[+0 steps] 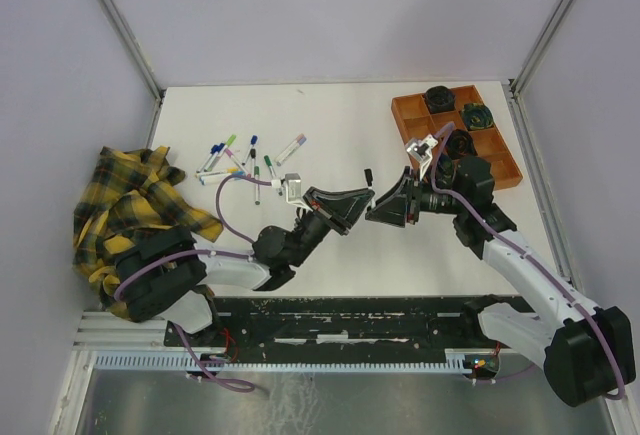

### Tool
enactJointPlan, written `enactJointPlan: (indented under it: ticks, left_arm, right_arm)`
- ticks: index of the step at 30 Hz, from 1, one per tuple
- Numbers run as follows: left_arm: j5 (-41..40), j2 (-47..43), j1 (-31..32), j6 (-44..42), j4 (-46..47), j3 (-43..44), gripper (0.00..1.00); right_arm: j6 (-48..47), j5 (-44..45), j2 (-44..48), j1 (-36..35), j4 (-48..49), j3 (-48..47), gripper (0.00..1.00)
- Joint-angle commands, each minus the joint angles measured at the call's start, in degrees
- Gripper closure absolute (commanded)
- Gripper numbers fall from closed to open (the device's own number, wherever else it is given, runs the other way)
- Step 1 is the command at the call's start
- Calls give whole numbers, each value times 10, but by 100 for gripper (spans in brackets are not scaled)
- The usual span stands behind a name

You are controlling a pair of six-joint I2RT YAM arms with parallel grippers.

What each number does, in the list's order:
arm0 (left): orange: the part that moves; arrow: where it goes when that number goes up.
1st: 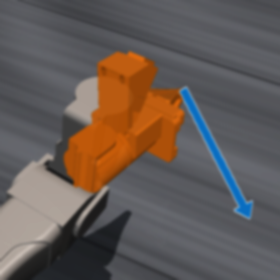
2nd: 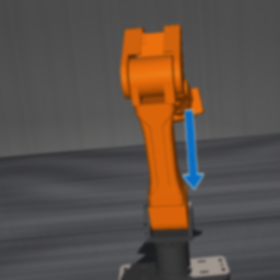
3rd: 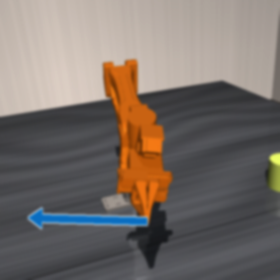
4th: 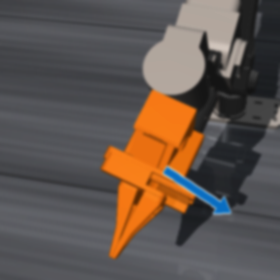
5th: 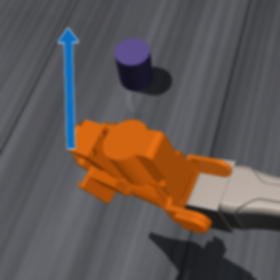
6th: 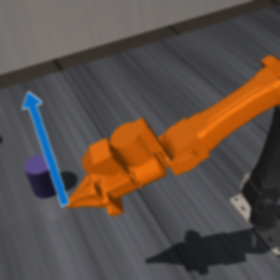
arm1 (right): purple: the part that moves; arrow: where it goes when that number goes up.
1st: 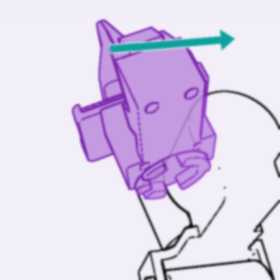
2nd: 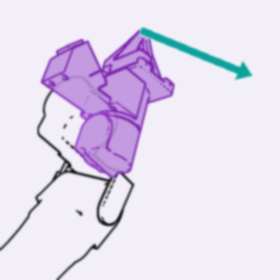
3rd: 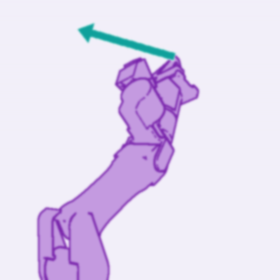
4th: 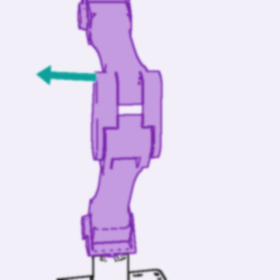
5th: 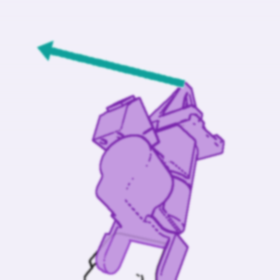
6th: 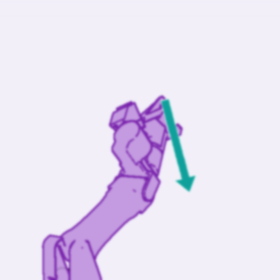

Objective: Open the pen caps
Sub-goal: Pick up the pen from the center of the board.

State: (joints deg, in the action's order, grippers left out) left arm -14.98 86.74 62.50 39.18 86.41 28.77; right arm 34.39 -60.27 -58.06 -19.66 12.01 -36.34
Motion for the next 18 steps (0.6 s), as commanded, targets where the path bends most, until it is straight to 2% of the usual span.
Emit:
enactJointPlan:
  ticks: [1,7,12,14,18]
  left_arm:
    - [-9,5,5,-8,38,17,97]
    - [-9,8,5,-6,38,16,97]
    - [-9,10,5,1,38,13,95]
    - [-13,6,5,5,38,8,84]
    - [-25,-22,4,11,25,-13,50]
  right_arm:
    - [1,1,2,-3,27,-30,56]
    - [-4,-4,1,-3,30,-31,76]
    - [-40,-8,2,-3,-7,-46,98]
    - [-63,-9,3,-3,-35,-55,100]
    - [-118,-14,8,-3,-108,-78,100]
